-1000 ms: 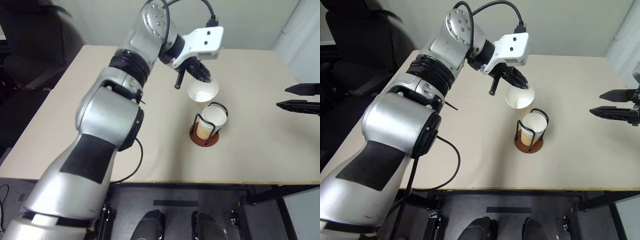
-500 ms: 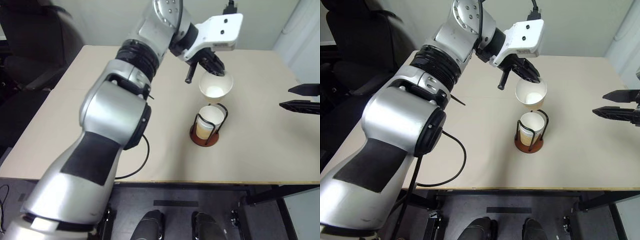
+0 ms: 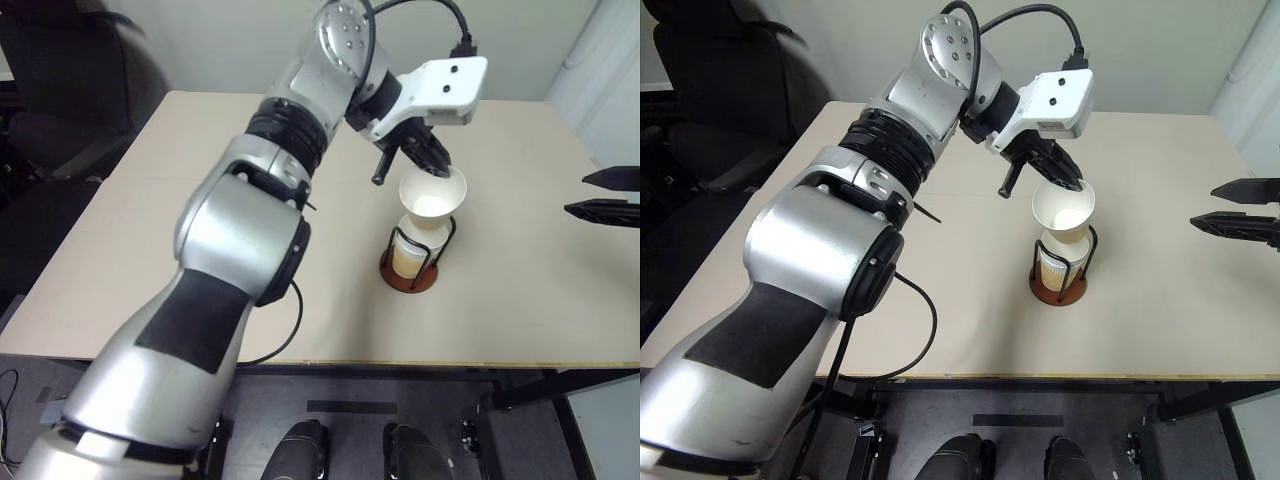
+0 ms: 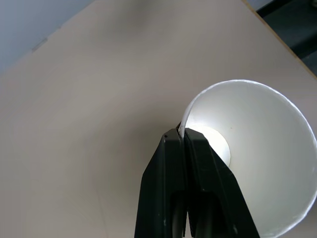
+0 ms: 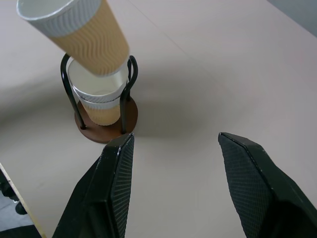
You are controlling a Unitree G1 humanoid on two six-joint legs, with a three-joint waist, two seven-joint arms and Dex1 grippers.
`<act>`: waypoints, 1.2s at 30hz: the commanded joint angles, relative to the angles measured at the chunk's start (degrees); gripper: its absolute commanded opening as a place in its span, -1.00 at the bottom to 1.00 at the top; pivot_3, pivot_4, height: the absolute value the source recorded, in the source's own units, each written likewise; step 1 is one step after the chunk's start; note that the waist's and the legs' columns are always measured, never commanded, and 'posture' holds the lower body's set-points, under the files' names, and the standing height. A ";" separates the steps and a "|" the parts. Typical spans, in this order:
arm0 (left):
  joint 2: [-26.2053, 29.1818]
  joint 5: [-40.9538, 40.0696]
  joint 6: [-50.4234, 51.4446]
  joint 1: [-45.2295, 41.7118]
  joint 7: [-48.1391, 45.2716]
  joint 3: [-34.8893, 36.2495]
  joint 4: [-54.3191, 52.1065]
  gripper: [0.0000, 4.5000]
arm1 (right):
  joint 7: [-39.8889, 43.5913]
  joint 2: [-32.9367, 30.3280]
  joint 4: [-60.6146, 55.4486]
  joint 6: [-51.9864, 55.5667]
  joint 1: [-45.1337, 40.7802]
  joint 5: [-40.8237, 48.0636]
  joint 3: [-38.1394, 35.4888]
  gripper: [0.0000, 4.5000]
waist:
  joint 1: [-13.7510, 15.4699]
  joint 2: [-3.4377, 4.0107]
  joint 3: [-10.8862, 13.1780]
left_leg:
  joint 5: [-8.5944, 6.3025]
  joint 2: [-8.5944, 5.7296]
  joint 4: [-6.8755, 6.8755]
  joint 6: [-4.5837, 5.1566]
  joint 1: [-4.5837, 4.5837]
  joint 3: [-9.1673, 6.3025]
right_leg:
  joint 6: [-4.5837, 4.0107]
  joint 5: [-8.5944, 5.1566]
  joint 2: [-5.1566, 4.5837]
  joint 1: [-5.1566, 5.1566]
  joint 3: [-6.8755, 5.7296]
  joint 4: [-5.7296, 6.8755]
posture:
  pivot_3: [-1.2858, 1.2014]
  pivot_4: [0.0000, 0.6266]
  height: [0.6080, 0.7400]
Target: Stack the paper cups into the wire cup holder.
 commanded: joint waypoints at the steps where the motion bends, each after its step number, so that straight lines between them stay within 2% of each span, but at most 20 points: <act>1: -0.22 -0.46 0.11 -0.59 -0.69 1.04 -0.67 -0.98 | 0.22 -1.62 -0.59 -0.34 -0.29 0.52 -2.55 0.21 | -0.01 0.00 0.00 | 0.00 -0.01 0.00 0.00 0.01 0.01 | 0.00 0.00 0.02 0.01 -0.02 0.00 | 0.03 -0.52 1.00; 25: -1.30 2.55 0.81 2.80 1.04 -0.90 -0.45 -0.98 | 0.42 -1.62 -1.01 -0.36 -0.21 0.58 -1.40 0.21 | 0.00 0.01 -0.01 | 0.01 -0.02 0.26 0.09 0.02 0.01 | 0.10 0.06 0.01 0.10 -0.02 0.06 | 0.03 -0.52 1.00; 29: -1.60 2.58 1.15 2.98 1.24 -0.77 -0.44 -0.58 | 0.50 -1.68 -1.12 -0.36 0.17 0.42 -1.39 0.21 | -0.01 0.01 -0.01 | 0.01 -0.01 0.26 0.09 0.02 0.01 | 0.11 0.07 0.01 0.10 -0.02 0.06 | 0.03 -0.52 1.00; 36: -1.58 1.13 2.74 2.89 0.98 0.71 -0.42 0.52 | 0.40 -1.44 -1.42 0.18 0.49 0.77 -1.27 0.21 | 0.00 0.01 -0.01 | 0.01 -0.01 0.28 0.09 0.02 0.02 | 0.12 0.07 0.01 0.11 -0.02 0.06 | 0.03 -0.52 1.00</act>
